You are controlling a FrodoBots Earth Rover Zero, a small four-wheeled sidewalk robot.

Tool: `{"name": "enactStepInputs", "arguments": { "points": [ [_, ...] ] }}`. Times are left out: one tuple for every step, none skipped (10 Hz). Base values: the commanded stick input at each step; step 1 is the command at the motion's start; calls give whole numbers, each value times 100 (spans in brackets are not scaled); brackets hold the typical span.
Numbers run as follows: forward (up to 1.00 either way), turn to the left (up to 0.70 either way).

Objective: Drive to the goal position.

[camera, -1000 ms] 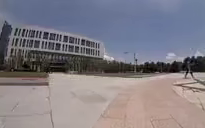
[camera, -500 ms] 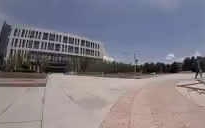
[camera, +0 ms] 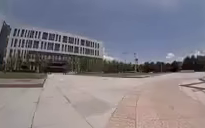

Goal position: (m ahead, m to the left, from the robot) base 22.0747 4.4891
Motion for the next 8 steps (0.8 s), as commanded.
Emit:
{"name": "enactStepInputs", "arguments": {
  "points": [
    [50, 51],
    [50, 22],
    [50, 1],
    [50, 1],
    [50, 1],
    [50, 1],
    [50, 1],
    [50, 1]
  ]
}}
